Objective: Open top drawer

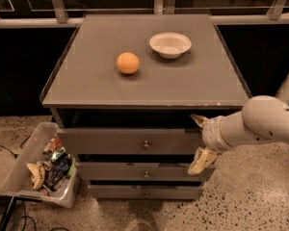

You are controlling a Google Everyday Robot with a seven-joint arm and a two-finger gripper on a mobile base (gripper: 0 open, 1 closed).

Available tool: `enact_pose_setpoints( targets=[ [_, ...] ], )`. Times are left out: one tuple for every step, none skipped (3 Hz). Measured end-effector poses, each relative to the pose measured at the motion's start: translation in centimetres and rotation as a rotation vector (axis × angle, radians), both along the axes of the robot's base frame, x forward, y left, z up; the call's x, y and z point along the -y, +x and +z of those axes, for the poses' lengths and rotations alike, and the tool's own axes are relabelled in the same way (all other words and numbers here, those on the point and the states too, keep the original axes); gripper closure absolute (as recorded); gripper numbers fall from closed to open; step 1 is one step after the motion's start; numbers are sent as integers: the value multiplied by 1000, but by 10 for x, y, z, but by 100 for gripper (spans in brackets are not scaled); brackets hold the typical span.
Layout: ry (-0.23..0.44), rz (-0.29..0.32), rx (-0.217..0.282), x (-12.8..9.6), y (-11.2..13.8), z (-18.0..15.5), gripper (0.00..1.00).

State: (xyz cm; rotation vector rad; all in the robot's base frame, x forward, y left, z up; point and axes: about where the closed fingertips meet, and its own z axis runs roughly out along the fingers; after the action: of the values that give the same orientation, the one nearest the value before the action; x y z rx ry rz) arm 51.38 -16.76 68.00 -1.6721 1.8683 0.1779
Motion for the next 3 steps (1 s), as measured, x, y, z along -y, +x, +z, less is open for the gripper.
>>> enact_pose_setpoints(
  targets=[
    [21,-1,-17,2,11,-19,0],
    [49,12,-34,-1,25,-41,0],
    [49,12,-34,-1,25,-41,0]
  ],
)
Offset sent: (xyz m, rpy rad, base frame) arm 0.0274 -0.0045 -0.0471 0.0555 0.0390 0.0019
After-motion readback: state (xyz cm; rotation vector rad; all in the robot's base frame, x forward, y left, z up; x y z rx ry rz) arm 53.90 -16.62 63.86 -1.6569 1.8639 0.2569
